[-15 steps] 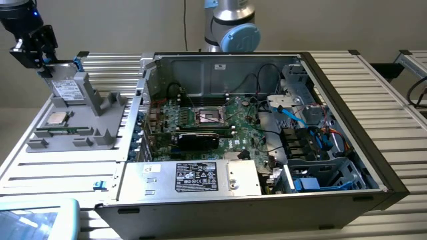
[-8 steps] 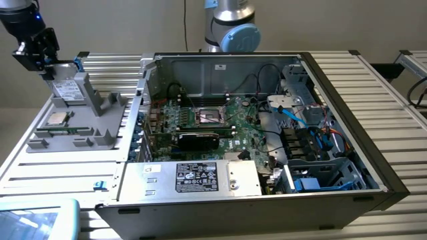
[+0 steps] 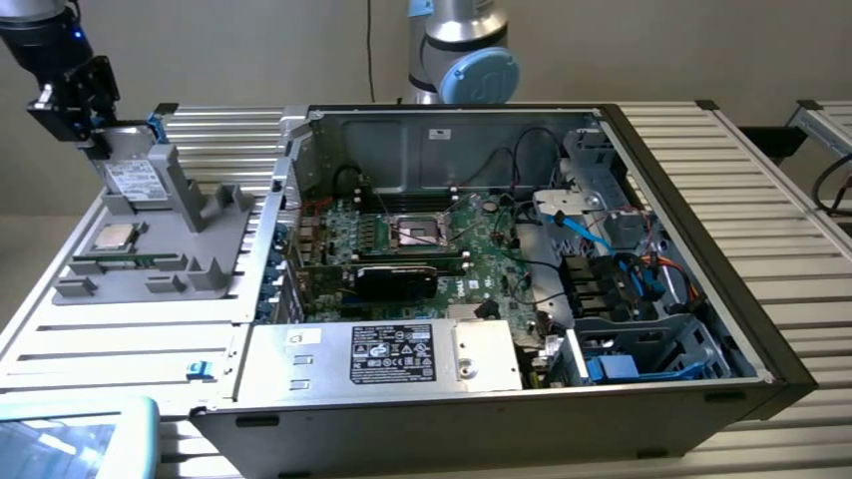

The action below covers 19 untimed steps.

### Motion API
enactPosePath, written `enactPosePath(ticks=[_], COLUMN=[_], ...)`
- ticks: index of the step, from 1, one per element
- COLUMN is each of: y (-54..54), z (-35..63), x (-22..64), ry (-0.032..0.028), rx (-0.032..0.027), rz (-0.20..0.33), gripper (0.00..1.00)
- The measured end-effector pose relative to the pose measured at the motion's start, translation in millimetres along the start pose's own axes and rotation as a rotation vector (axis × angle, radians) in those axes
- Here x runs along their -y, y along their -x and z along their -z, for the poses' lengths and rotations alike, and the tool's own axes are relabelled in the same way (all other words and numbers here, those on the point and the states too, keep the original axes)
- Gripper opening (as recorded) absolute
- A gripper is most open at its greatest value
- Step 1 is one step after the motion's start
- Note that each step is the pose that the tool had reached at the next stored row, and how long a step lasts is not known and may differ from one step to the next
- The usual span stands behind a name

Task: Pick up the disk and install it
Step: 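Pick up the disk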

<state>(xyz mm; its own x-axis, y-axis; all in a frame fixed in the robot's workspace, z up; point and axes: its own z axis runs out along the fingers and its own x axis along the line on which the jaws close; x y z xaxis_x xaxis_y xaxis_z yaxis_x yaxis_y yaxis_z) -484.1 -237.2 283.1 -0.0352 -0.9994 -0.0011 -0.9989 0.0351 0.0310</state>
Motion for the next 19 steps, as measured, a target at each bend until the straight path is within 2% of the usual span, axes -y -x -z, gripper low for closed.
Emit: enactPosePath(ticks=[10, 19], y=[1.7, -0.2], z=[-0.1, -0.1], x=[-4.1, -4.5], ry=[0.0000, -0.0032], rx=[-0.0025, -0.0027], rz=[0.016, 0.017], gripper=[0.57, 0.57])
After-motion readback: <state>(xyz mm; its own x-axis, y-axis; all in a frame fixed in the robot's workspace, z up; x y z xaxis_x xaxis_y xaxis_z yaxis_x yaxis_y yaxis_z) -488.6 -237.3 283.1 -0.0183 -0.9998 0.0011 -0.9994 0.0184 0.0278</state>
